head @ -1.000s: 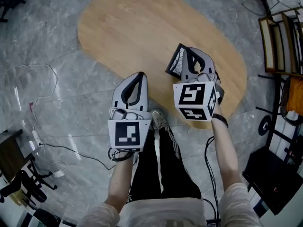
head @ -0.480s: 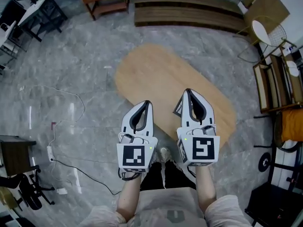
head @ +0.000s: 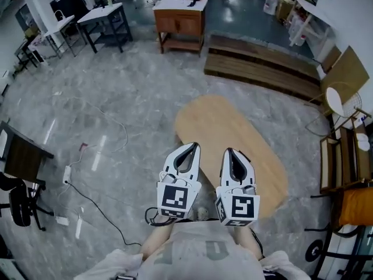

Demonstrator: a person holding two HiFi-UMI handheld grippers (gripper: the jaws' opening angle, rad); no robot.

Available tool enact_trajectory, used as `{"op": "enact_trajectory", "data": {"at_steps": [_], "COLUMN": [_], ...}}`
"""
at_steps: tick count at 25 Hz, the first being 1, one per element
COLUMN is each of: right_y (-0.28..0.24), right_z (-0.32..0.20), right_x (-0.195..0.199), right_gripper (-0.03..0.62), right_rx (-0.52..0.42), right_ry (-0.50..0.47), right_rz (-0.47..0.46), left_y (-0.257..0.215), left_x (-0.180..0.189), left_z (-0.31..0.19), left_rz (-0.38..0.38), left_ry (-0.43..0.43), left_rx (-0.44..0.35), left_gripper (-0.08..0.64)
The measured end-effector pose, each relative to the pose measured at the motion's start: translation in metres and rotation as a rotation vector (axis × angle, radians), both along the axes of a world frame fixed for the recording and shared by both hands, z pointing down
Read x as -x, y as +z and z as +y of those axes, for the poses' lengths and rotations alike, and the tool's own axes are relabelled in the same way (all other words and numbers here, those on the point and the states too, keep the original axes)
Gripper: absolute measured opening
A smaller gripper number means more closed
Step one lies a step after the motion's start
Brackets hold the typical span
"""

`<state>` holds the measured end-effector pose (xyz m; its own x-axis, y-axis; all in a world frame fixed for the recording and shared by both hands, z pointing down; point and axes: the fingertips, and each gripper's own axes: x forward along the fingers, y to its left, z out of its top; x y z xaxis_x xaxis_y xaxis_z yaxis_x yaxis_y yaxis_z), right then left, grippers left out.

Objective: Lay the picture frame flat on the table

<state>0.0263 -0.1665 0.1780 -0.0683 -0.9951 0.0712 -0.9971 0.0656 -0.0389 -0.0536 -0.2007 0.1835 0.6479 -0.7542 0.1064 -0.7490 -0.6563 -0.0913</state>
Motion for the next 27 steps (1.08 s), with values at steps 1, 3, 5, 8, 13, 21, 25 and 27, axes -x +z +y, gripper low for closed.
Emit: {"op": "enact_trajectory", "data": {"at_steps": [1,3,5,8,13,21,25,27], "right_y": [0.004,0.011,0.014,0.013,0.008,0.007,0.006,0.005], "right_z": [-0.001,-0.003,-0.002,-0.003,-0.006,-0.005,0.000,0.002], "right_x": [0.006,0.018,0.027,0.035,0.045,0.045,0.046,0.048], "right_gripper": [0.005,0.005,0.005,0.005,0.005,0.005,0.005,0.005], "right_rx": [0.012,0.033,0.041,0.035,0.012,0.011,0.016,0.017], "right_ry": [-0.021,-0.057,-0.088,-0.122,-0.153,-0.155,-0.160,-0.164], "right_rz": [0.009,0.025,0.036,0.045,0.066,0.072,0.074,0.076], "left_y": [0.000,0.001,0.004,0.005,0.005,0.001,0.001,0.001], "left_x": [0.005,0.015,0.024,0.034,0.040,0.040,0.042,0.042], "left_z": [0.000,-0.001,0.000,0.000,-0.001,0.001,0.005,0.006], "left_rz": [-0.003,-0.002,0.011,0.020,0.029,0.041,0.044,0.046], "left_ry": [-0.015,-0.042,-0.068,-0.099,-0.117,-0.111,-0.116,-0.118], "left_rx": [-0.003,0.000,0.012,0.015,0.007,-0.003,0.006,0.007], "left_gripper": [0.009,0.009,0.009,0.009,0.009,0.009,0.009,0.009]}}
